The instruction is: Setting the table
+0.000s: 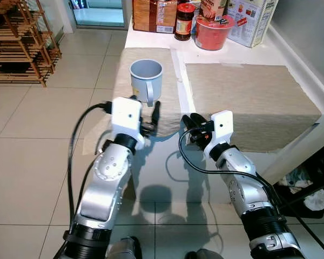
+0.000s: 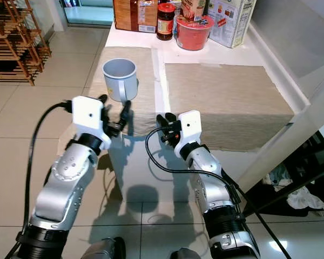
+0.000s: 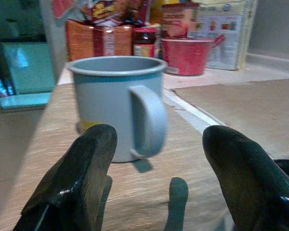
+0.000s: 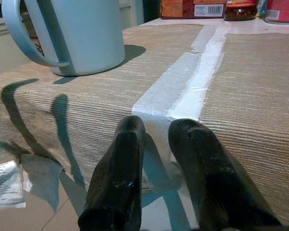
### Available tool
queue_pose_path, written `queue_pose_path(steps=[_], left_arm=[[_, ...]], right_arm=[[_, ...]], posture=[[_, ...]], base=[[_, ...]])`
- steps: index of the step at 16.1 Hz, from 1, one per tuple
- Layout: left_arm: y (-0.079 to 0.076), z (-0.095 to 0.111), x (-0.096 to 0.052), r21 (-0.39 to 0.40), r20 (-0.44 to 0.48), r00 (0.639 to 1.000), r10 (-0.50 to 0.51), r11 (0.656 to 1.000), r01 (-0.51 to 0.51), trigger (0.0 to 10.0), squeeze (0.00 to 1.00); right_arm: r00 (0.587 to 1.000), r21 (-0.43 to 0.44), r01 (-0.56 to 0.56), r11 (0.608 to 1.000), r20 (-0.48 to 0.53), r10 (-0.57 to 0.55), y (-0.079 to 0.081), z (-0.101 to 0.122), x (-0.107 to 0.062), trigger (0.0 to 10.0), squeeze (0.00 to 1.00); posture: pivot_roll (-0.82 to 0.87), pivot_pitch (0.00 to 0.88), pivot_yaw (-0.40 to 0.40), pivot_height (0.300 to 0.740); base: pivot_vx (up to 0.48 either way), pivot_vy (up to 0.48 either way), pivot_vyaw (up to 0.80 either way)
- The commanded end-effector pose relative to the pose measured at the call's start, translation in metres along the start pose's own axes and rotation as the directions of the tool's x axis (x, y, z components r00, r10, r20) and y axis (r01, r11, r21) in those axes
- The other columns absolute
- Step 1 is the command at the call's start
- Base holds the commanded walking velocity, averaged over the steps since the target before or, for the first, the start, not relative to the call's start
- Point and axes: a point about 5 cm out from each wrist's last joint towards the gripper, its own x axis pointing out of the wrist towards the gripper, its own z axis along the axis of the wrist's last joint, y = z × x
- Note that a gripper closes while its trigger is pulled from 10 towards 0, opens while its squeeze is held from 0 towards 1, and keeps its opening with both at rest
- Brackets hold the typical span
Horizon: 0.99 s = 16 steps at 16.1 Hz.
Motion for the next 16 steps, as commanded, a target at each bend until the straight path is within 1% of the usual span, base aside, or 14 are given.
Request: queue_pose_path(steps=[1,3,5,6,8,9,12,14,15,16], left_arm=[[-0.008,0.004,0.006,0.005,0.02,0.999,-0.041,0.999,0.041,10.0,0.0],[-0.006,0.006,0.012,0.013,0.029,0.999,-0.034,0.999,0.034,10.0,0.0],[0.005,0.012,0.021,0.026,0.062,0.997,0.053,0.998,-0.054,10.0,0.0],[0.006,0.013,0.025,0.035,0.065,0.996,0.064,0.997,-0.067,10.0,0.0],[0.004,0.014,0.031,0.04,0.059,0.996,0.059,0.997,-0.062,10.0,0.0],[0.001,0.011,0.034,0.057,0.045,0.998,0.042,0.997,-0.045,10.0,0.0],[-0.005,0.001,0.039,0.065,-0.003,1.0,0.029,0.997,-0.029,10.0,0.0],[-0.004,0.0,0.04,0.067,-0.004,0.999,0.049,0.997,-0.049,10.0,0.0],[0.0,0.001,0.04,0.067,0.003,0.997,0.079,0.995,-0.079,0.0,0.0],[0.006,0.003,0.041,0.061,0.02,0.992,0.122,0.991,-0.123,0.0,0.0]], right_arm=[[0.998,-0.002,0.052,0.999,0.025,-0.052,-0.009,0.006,0.001,10.0,0.0],[0.998,0.001,0.054,0.999,0.027,-0.054,-0.009,0.007,0.001,10.0,0.0],[0.998,0.01,0.061,0.998,0.033,-0.061,-0.01,0.009,0.002,10.0,0.0],[0.998,0.011,0.061,0.998,0.035,-0.061,-0.01,0.009,0.003,10.0,0.0],[0.997,0.014,0.063,0.998,0.038,-0.064,-0.01,0.011,0.004,10.0,0.0],[0.997,0.018,0.069,0.997,0.043,-0.069,-0.01,0.012,0.004,10.0,0.0],[0.995,0.025,0.082,0.996,0.049,-0.083,-0.012,0.014,0.003,10.0,0.0],[0.995,0.031,0.084,0.996,0.051,-0.086,-0.013,0.014,0.002,10.0,0.0],[0.995,0.034,0.085,0.996,0.052,-0.086,-0.012,0.014,0.002,10.0,0.0],[0.995,0.035,0.084,0.996,0.053,-0.086,-0.012,0.014,0.003,10.0,0.0]], posture=[[-0.07,0.09,-0.012,0.74],[-0.07,0.089,-0.013,0.74],[-0.07,0.088,-0.013,0.74],[-0.07,0.087,-0.013,0.74],[-0.08,0.085,-0.011,0.74],[-0.08,0.088,-0.008,0.74],[-0.09,0.087,-0.006,0.74],[-0.09,0.088,-0.006,0.74],[-0.09,0.088,-0.007,0.74],[-0.09,0.088,-0.007,0.74]], base=[[0.0,0.0,0.0],[0.0,0.0,0.0],[0.0,0.0,0.0],[0.0,0.0,0.0],[0.0,0.0,0.0],[0.0,0.0,0.0],[0.0,0.0,0.0],[0.0,0.0,0.0],[0.0,0.0,0.0],[0.0,0.0,0.0]])
